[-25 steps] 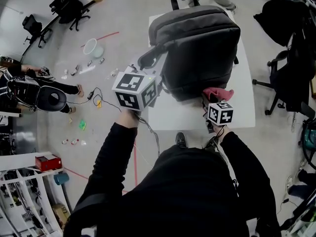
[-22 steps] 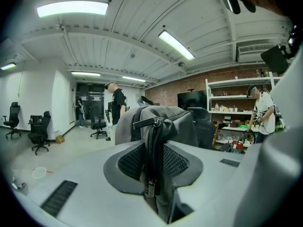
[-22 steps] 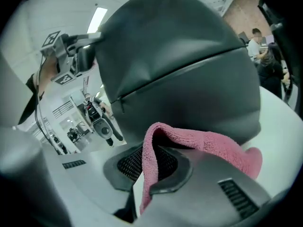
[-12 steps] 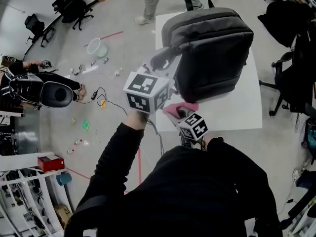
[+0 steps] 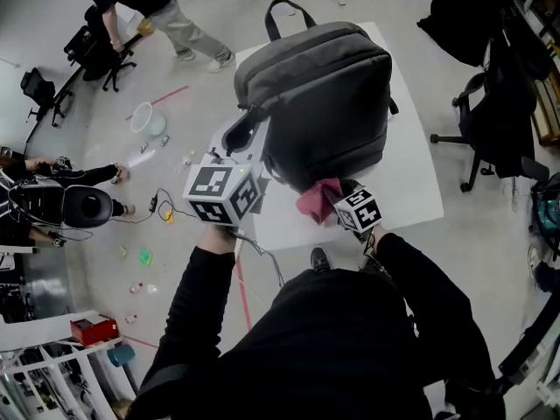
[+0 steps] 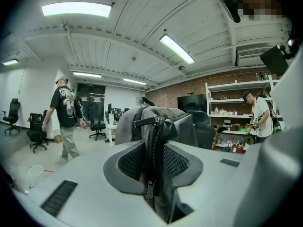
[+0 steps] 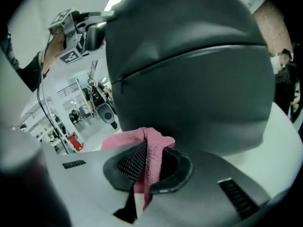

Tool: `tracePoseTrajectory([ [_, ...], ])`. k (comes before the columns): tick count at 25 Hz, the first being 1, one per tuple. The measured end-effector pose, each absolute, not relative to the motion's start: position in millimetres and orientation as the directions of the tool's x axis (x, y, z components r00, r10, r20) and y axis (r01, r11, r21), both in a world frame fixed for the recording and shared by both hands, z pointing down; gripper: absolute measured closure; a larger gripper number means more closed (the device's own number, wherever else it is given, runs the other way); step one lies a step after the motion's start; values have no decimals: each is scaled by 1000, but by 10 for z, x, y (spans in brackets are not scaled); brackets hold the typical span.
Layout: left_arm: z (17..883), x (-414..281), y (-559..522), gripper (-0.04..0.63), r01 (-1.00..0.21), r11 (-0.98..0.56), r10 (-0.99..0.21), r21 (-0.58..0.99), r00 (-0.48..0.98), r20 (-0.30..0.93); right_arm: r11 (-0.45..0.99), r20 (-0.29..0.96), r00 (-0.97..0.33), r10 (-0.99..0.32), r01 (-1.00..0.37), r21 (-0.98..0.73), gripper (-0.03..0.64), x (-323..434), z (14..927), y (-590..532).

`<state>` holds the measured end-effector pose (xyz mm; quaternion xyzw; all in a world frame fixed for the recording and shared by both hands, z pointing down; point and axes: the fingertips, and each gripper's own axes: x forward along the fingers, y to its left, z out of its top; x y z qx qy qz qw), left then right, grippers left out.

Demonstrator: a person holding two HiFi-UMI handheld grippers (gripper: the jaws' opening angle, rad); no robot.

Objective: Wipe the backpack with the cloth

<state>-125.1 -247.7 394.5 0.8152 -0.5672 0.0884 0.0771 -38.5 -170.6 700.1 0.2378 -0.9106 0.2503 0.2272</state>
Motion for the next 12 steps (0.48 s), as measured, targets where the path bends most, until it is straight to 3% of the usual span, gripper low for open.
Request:
tracePoseTrajectory([
  [12, 3957, -1114, -2450, 494, -968, -250, -941, 23, 248, 228, 494, 494, -604, -626, -797, -348, 589, 1260, 6769, -2926],
])
